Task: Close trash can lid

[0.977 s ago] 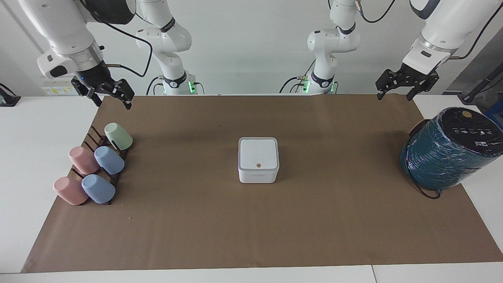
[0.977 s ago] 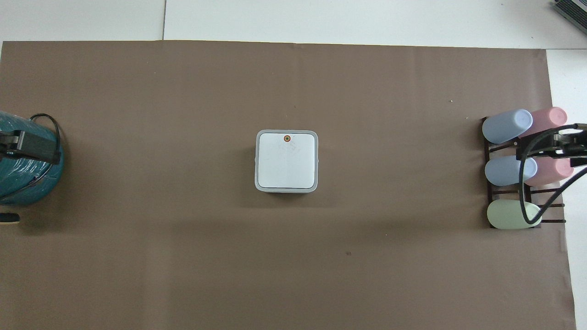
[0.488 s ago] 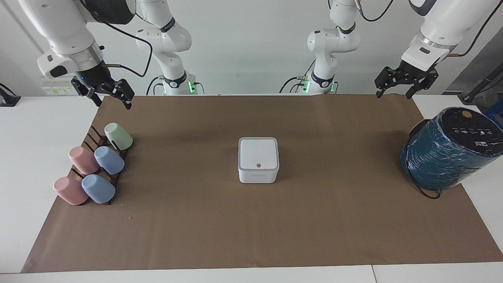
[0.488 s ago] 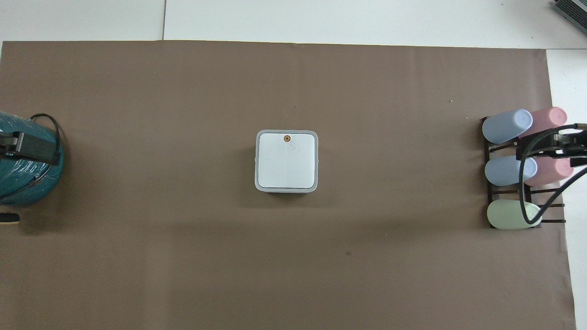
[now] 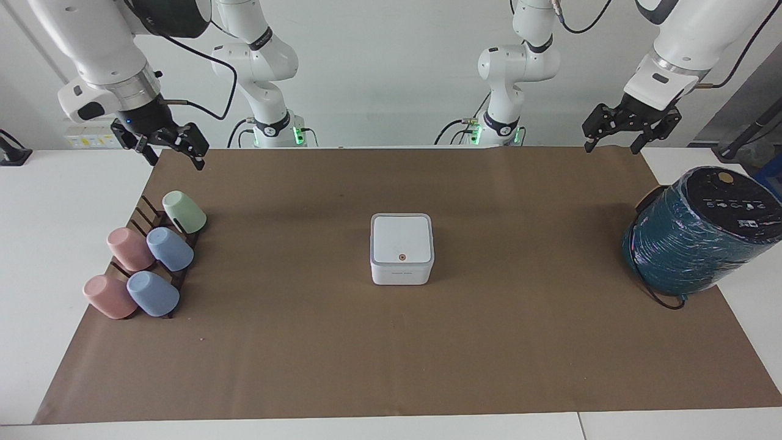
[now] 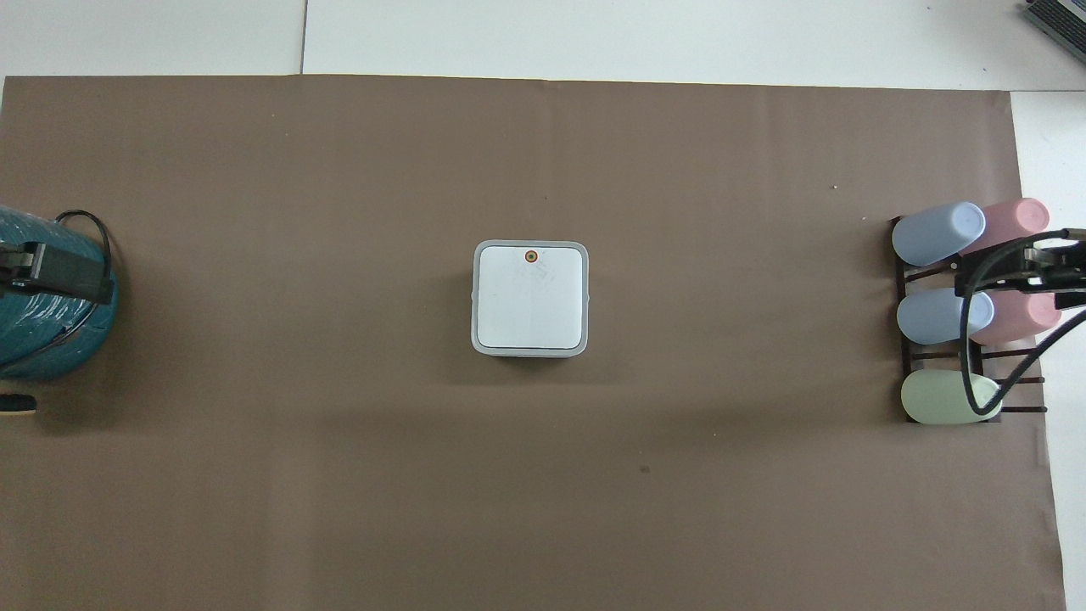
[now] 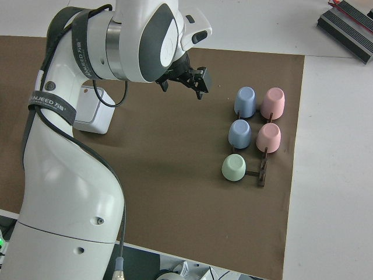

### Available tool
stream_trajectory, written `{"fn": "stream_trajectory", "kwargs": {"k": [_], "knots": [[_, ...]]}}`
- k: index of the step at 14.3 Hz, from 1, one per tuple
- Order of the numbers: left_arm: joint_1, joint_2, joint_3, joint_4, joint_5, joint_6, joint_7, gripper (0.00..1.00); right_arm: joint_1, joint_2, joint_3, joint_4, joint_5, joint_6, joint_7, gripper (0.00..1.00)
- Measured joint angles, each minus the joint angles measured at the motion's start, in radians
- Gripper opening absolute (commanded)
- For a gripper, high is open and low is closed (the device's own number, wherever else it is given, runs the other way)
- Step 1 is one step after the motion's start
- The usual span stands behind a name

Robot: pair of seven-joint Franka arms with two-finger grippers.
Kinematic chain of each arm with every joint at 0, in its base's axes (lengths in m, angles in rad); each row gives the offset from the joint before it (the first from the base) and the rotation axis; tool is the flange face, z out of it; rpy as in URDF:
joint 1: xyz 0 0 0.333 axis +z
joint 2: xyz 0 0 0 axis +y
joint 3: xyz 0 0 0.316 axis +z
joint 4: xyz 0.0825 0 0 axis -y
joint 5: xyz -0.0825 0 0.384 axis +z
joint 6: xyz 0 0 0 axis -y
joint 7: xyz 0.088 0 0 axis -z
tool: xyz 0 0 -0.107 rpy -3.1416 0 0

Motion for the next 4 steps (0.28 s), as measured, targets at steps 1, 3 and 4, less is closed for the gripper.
{"fn": "stream_trajectory", "kwargs": {"k": [1, 3, 4], "knots": [[0.000, 0.000, 0.000, 0.000, -0.001, 0.004, 0.000, 1.00, 0.000, 0.000, 0.000, 0.000, 0.000, 0.000, 0.000, 1.00], [0.000, 0.000, 0.000, 0.000, -0.003, 0.016, 0.000, 1.00, 0.000, 0.000, 0.000, 0.000, 0.000, 0.000, 0.000, 1.00], [0.000, 0.000, 0.000, -0.001, -0.003, 0.018, 0.000, 1.00, 0.000, 0.000, 0.000, 0.000, 0.000, 0.000, 0.000, 1.00]]}}
